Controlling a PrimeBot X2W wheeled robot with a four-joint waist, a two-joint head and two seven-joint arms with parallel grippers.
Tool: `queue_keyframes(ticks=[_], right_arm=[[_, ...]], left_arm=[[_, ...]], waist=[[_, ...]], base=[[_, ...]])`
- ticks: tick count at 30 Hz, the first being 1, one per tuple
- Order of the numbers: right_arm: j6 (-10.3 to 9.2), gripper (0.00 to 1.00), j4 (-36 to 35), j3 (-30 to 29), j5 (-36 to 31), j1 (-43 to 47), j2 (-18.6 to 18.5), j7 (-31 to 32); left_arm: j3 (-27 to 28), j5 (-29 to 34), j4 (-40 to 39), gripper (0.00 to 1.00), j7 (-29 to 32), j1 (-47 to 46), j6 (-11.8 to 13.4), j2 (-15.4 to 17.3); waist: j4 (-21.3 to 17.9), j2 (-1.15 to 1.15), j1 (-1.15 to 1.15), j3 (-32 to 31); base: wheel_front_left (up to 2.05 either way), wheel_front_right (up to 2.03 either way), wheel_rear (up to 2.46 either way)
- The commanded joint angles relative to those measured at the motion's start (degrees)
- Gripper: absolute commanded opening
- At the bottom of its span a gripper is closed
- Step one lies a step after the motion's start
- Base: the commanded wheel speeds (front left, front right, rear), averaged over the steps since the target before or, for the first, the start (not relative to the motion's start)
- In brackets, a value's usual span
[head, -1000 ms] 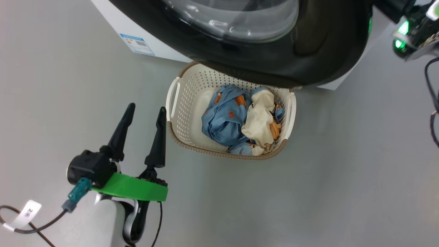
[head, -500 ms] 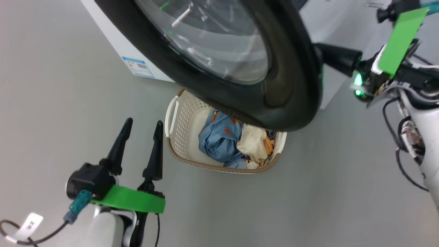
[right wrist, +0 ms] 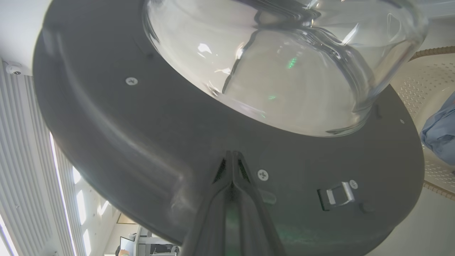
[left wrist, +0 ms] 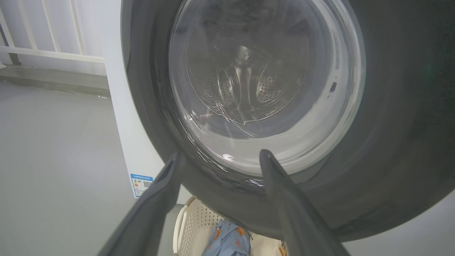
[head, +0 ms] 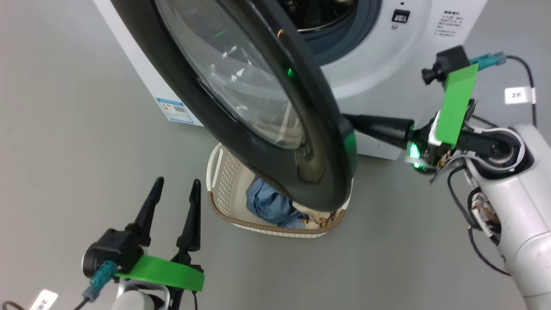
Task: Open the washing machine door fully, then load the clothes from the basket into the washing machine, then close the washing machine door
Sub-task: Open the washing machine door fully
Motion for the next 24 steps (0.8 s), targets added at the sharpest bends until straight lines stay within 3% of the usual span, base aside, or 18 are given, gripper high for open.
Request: queue_keyframes(ticks=[1, 24], right_arm=[[0.33, 0.00, -2.03, 0.78, 0.55, 1.20, 1.17, 0.78], [0.33, 0.00, -6.01, 3.87, -1.08, 7.45, 6.84, 2.60]], left_arm=[[1.67, 0.65, -0.88, 1.00, -0.37, 0.23, 0.13, 0.81], [-0.01, -0.24, -0.50, 1.00, -0.37, 2.64, 0.11, 0.81]], waist=[[0.24, 0.00, 0.01, -0.91], [4.31, 0.00, 0.01, -4.02]], base=[[0.00, 0.00, 0.00], [0.00, 0.00, 0.00]])
